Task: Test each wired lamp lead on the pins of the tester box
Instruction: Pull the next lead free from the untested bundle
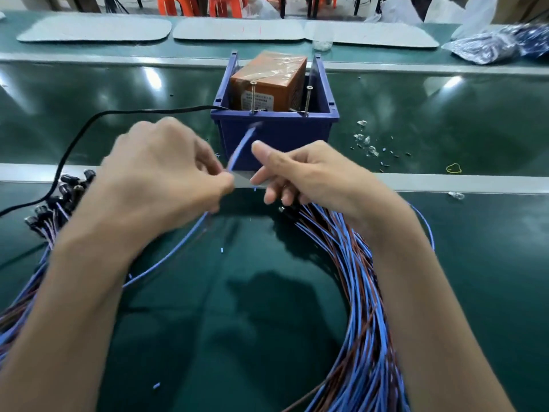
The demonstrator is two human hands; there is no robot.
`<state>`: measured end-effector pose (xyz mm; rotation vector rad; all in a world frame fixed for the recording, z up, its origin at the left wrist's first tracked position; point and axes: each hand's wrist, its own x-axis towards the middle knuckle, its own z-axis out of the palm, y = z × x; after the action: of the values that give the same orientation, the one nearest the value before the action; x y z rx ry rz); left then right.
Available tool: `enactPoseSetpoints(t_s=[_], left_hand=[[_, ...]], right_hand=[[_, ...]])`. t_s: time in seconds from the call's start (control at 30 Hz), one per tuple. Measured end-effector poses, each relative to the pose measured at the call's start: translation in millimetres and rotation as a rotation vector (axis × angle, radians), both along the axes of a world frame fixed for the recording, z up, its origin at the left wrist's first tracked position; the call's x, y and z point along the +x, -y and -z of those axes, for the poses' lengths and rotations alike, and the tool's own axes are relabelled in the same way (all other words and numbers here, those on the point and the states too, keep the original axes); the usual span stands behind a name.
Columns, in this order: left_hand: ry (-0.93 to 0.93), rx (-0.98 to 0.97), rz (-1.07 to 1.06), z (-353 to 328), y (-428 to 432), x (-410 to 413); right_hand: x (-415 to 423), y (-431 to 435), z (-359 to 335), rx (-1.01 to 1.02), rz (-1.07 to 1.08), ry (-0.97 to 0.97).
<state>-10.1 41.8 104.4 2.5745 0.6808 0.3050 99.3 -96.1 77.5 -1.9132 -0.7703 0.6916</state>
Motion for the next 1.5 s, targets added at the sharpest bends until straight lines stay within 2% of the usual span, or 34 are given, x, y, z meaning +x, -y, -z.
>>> enactPoseSetpoints(t_s=[0.13,0.27,0.33,0.4,0.47,0.5,0.57,0.67,0.83,0.93,1.07,1.17,1.33,1.5], left_hand=[[0.147,-0.038,0.064,6.1,32.3,9.0],[0.319,-0.123,0.067,14.5,47.9,15.4],[0.301,-0.336,0.155,17.2,57.8,16.7],[0.159,-0.658,0.218,21.4,67.1,22.3],[0.070,-1.021,0.120,24.8,71.6,30.7],[0.087,-1.210,0.044,24.9,72.3,33.2],[0.244,-1.525,-0.080,25.5,71.0,35.5],[0.484,-1.704,-0.174,24.1,65.1,32.3],[0.695,-1.699,-0.210,21.6,57.4,27.4],[0.822,-1.626,-0.303,23.9,53.2,29.2],[0.893,-1.486,-0.371,26.2,44.3,32.9],[0.825,-1.343,-0.327,28.6,35.4,33.7],[0.522,-1.026,-0.080,30.7,23.3,31.6],[0.396,-0.830,0.121,34.4,30.0,31.1]], right_hand=[[-2.3,1.6,-1.9,0.118,-0.036,-0.072],[5.8,8.1,-8.7,0.308,0.192,-0.119],[9.2,9.6,-10.6,0.389,0.288,-0.136],[11.2,11.8,-12.5,0.468,0.327,-0.164],[12.6,13.5,-15.0,0.501,0.369,-0.167],[13.2,13.8,-16.0,0.504,0.391,-0.167],[13.9,14.1,-16.9,0.537,0.427,-0.218],[14.8,13.4,-17.4,0.646,0.426,-0.367],[17.3,13.6,-18.4,0.839,0.439,-0.503],[20.9,18.2,-16.5,0.766,0.450,-0.428],[22.0,23.2,-14.8,0.675,0.406,-0.369],[22.2,23.0,-13.3,0.667,0.422,-0.352],[27.1,27.4,-10.3,0.616,0.405,-0.260],[22.4,23.1,-2.3,0.409,0.377,-0.087]])
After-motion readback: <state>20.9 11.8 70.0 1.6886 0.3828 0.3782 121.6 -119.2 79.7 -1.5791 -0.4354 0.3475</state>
